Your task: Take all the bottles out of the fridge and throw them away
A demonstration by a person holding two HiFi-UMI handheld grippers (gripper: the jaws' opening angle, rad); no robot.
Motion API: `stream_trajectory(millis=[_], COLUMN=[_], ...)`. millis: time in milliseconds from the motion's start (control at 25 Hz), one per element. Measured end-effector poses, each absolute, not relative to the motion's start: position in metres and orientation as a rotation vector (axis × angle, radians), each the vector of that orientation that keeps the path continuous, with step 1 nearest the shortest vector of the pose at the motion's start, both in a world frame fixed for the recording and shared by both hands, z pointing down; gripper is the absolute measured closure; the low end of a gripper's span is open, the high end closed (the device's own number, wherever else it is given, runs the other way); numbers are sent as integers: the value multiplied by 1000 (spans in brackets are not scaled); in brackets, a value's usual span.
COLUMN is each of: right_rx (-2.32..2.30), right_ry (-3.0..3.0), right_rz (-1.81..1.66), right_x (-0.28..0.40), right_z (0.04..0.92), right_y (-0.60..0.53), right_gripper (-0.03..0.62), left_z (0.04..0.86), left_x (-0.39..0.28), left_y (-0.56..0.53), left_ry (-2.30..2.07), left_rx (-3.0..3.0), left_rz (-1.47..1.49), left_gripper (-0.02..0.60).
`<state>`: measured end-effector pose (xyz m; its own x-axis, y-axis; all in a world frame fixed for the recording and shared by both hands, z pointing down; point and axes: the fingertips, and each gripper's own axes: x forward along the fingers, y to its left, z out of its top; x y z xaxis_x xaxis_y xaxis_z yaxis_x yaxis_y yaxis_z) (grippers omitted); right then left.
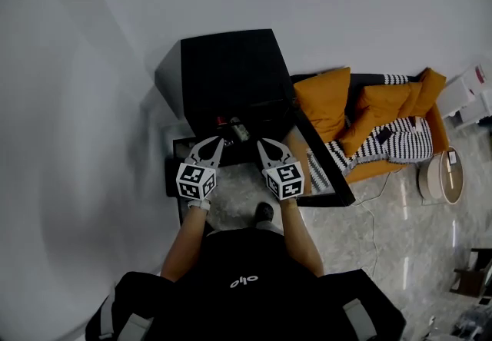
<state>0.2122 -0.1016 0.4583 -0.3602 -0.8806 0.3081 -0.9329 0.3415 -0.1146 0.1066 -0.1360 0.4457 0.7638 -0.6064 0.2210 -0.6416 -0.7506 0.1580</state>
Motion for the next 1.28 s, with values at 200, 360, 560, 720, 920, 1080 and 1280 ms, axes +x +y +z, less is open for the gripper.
stream_trajectory(millis=[200,360,560,720,920,1080,1280], right_rx=[1682,1687,1685,1676,1668,1656,1640], right_ry=[-2392,-2392,-2396,-2394,-2389,-2391,-2382], right_rz=[399,401,410,417,430,431,450], right_x=[225,228,225,222,217,214,210], right_z=[457,458,458,460,467,471,479], right_y=[-102,-100,-99,-96,-92,-90,-86], right_gripper=[585,585,585,585,585,585,585], left_z=[443,444,445,446,449,451,457], left_x=[119,121,118,115,108,104,99], left_y=[-135,-134,-133,-130,-128,-125,-120], left_ry=[-954,-952,-956,-960,-970,-980,-988], left_rx=[2756,2759,2752,2750,2746,2739,2725], left_rz=[233,240,244,248,251,252,258], left_gripper=[575,575,575,575,575,575,575])
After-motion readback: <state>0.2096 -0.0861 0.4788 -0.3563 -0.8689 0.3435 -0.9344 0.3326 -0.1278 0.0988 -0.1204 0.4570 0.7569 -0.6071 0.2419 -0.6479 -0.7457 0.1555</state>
